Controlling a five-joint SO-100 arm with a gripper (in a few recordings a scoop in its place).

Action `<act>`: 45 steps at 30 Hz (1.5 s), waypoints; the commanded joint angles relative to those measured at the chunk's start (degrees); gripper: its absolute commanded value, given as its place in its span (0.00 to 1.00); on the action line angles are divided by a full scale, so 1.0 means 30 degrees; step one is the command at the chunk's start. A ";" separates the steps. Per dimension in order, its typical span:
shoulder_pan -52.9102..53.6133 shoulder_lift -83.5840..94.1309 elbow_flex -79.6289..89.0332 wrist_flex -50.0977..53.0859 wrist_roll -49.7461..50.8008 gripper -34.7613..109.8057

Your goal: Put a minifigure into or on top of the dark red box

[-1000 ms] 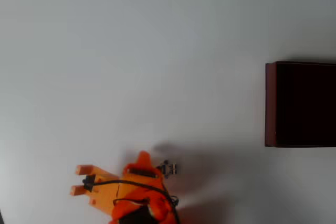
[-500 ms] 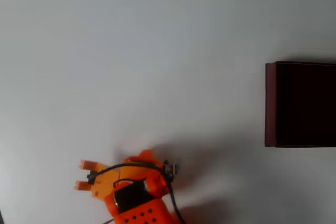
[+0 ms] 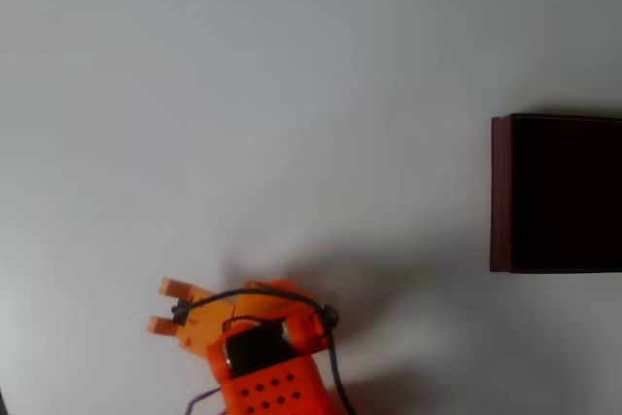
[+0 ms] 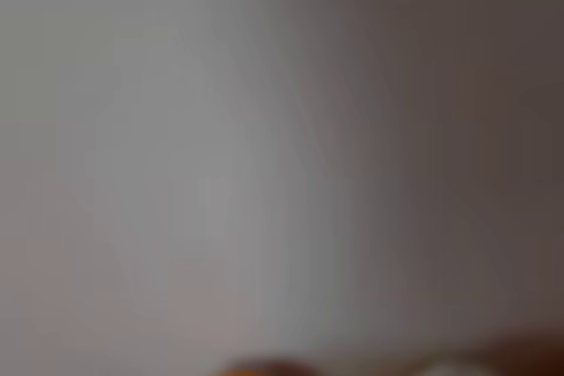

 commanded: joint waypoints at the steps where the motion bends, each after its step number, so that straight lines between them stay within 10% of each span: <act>1: -0.0088 0.0000 -0.0410 0.0234 -0.0059 0.35; 28: -0.0469 0.0205 -0.0410 0.0381 0.0469 0.30; 45: 0.2490 0.7061 -0.1465 0.6064 0.9170 0.43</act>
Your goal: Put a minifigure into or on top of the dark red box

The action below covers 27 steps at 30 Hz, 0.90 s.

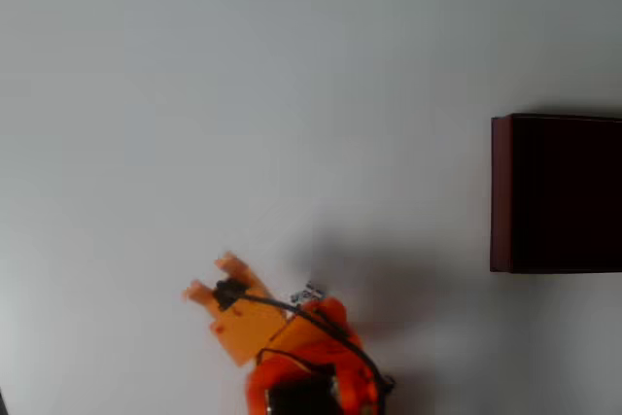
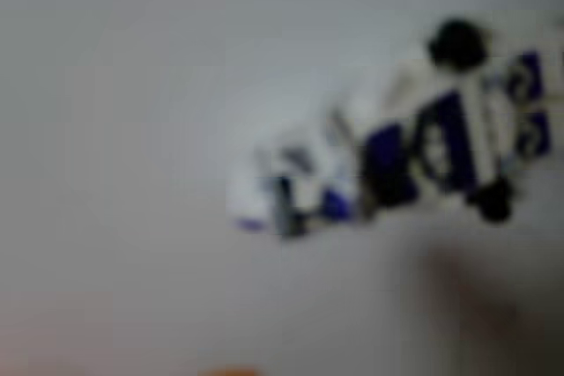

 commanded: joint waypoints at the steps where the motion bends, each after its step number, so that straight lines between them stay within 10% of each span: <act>1: -0.0557 -0.0674 -0.0732 -0.0410 0.3105 0.43; 16: -0.1816 -0.1846 -0.2461 0.1553 1.5791 0.45; 27: -0.4072 0.3779 0.4336 -0.3984 2.3555 0.47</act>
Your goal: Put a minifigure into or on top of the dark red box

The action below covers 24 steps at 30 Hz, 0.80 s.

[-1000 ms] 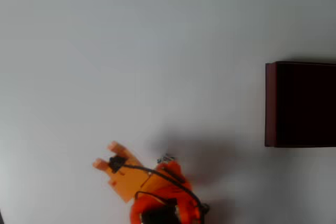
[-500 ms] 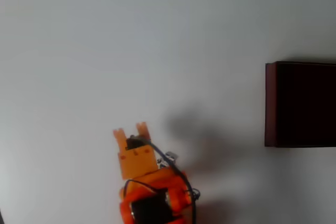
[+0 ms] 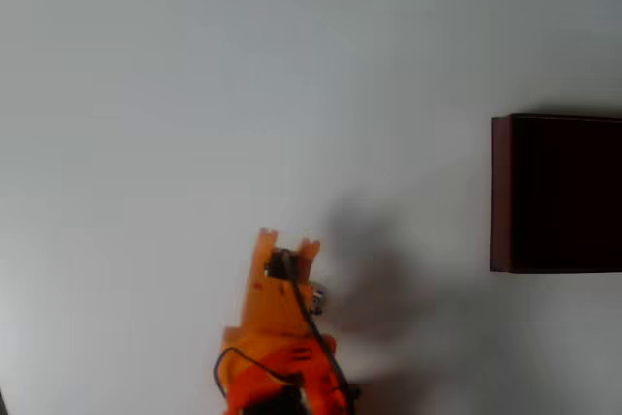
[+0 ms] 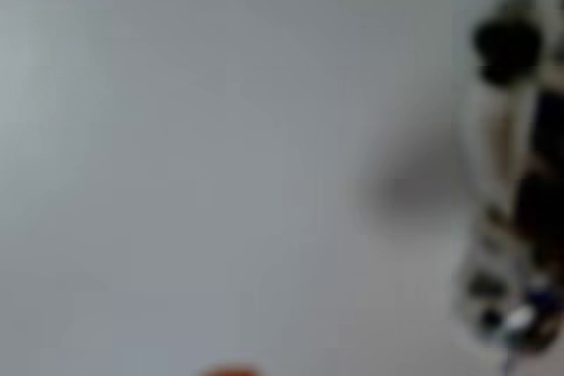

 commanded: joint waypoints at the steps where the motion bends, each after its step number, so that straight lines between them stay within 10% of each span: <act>1: -0.0381 0.1582 0.0967 -0.0498 0.1025 0.47; 24: 0.2637 -0.5098 -0.0645 -0.3604 -0.2695 0.38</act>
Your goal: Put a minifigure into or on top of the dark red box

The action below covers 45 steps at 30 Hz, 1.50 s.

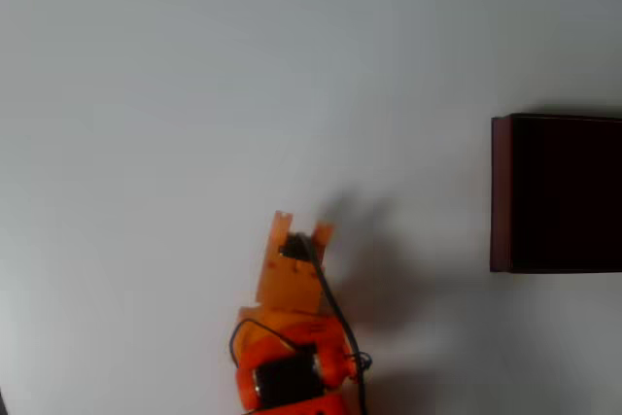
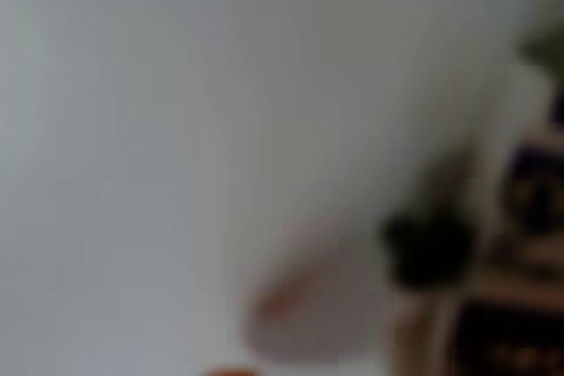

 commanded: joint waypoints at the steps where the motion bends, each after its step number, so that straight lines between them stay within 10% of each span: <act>1: 0.0352 -0.0234 -0.0557 -0.0293 -0.0293 0.37; 31: 0.0645 -0.0557 -0.0381 -0.1113 -0.1904 0.24; 45: 0.5859 -0.4688 -1.1660 0.5977 -1.0547 0.24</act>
